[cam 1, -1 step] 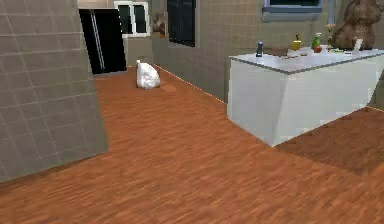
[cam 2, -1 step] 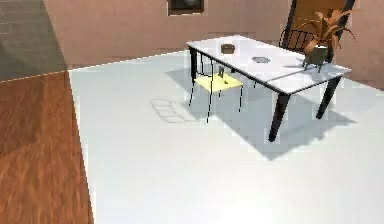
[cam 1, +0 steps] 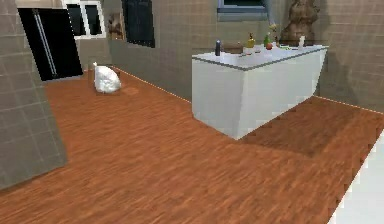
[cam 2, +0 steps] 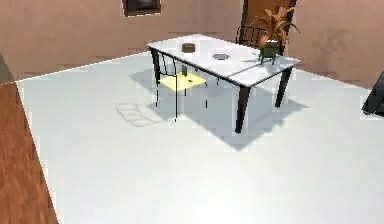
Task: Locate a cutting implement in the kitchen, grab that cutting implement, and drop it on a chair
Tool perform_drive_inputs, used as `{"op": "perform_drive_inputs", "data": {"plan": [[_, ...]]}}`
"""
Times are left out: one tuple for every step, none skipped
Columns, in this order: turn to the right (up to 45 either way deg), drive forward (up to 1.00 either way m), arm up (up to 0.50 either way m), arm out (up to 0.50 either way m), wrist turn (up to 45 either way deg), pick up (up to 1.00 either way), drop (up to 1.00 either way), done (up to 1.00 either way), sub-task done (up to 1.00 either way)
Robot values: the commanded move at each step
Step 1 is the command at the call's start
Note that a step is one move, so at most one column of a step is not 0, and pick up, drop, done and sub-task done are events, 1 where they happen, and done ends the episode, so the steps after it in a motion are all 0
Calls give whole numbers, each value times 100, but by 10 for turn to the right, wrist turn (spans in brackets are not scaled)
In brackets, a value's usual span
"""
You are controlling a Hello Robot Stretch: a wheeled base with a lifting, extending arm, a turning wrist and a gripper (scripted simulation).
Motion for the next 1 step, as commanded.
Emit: {"op": "perform_drive_inputs", "data": {"plan": [[30,0,0,0,0,0,0,0,0]]}}
